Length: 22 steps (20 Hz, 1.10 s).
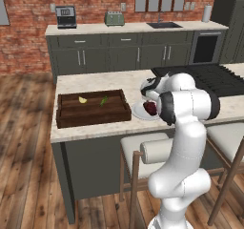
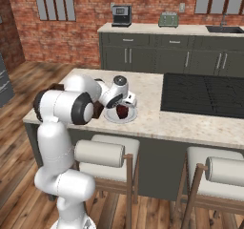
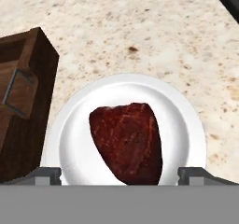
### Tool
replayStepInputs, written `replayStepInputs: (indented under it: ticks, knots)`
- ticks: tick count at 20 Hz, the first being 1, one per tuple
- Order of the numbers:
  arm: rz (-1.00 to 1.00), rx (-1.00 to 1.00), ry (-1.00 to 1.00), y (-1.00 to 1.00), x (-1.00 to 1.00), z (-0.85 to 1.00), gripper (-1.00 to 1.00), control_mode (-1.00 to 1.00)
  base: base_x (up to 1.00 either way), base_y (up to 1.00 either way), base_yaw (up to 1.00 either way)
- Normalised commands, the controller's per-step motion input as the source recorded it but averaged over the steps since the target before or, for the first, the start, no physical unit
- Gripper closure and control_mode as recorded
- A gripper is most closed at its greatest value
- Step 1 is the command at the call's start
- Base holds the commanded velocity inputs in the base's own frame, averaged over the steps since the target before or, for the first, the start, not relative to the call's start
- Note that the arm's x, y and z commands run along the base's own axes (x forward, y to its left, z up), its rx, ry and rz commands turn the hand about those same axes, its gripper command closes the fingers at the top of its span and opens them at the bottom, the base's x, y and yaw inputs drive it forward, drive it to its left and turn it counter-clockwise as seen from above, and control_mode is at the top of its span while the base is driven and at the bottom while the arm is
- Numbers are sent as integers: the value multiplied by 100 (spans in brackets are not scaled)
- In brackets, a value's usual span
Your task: Create a steak meal by picking up the steak and asparagus from the tray and placing them on the plate. Leave the lemon wedge on the tray.
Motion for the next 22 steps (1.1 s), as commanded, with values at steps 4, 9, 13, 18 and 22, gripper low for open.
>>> replayStepInputs:
  ticks: [4, 9, 13, 18, 22]
  knots:
    - [2, -6, -3, 38, -17, 37, -100, -100, 0, 0, 0]
    - [0, -6, -1, 51, -1, 46, -100, -100, 0, 0, 0]
    - [0, -6, 0, 62, 0, 46, -100, -100, 0, 0, 0]
    - [0, -7, 0, 71, 0, 38, -100, -100, 0, 0, 0]
    - [0, -6, 0, 77, 0, 18, -100, -100, 0, 0, 0]
